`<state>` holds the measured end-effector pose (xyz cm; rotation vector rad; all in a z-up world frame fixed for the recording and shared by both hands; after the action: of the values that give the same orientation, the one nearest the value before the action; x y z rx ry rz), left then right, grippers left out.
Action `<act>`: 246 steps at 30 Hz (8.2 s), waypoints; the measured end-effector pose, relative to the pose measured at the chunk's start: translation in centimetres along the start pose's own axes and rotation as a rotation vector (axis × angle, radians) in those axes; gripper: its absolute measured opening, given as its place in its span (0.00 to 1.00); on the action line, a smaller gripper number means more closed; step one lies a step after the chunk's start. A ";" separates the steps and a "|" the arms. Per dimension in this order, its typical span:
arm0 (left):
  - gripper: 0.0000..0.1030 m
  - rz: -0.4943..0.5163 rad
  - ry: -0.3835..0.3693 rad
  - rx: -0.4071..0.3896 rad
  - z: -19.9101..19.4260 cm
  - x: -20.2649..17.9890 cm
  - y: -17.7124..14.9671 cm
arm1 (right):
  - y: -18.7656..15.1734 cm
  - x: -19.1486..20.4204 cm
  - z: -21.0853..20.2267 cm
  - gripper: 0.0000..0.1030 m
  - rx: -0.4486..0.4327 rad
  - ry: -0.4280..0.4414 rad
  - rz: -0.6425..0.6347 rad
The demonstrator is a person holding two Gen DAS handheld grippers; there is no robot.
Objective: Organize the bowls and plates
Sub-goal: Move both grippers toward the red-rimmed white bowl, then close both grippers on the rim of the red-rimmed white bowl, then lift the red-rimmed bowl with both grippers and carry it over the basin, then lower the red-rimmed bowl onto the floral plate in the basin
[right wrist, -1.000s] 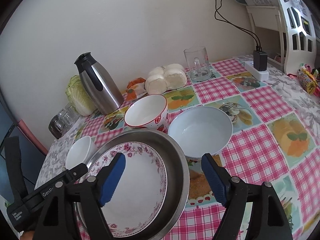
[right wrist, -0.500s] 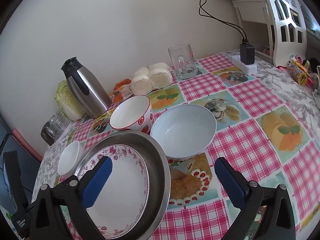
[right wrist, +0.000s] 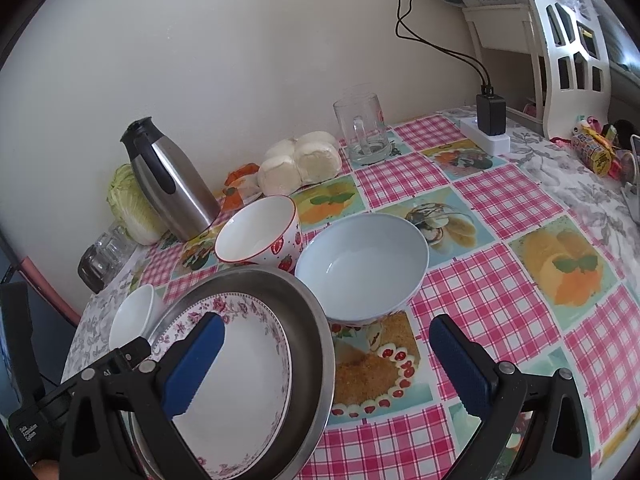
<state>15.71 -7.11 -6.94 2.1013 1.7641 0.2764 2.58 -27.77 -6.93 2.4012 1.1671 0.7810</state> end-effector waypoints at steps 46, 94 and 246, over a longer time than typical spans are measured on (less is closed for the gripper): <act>1.00 0.066 -0.304 0.176 4.6 -6.1 11.5 | 12.2 2.4 7.8 0.83 0.238 0.011 -0.092; 0.15 0.190 -0.356 0.223 7.3 -15.8 11.7 | 13.9 4.0 12.7 0.09 0.304 0.016 -0.093; 0.29 -0.053 -0.412 0.221 1.9 -4.4 -2.1 | -3.1 6.5 4.7 0.30 0.265 0.178 0.027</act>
<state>13.69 -11.45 -9.09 2.0638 1.6527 -0.3584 6.92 -21.08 -10.17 2.6085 1.3866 0.9160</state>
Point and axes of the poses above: each gripper's, at about its wrist camera, not at the fingertips, and z roughly the way its jaws point, x to its left, y to its top, the point moved 9 cm from there along z, roughly the way its jaws point, and after that the axes turned 15 degrees about x, right-handed, at the moved point
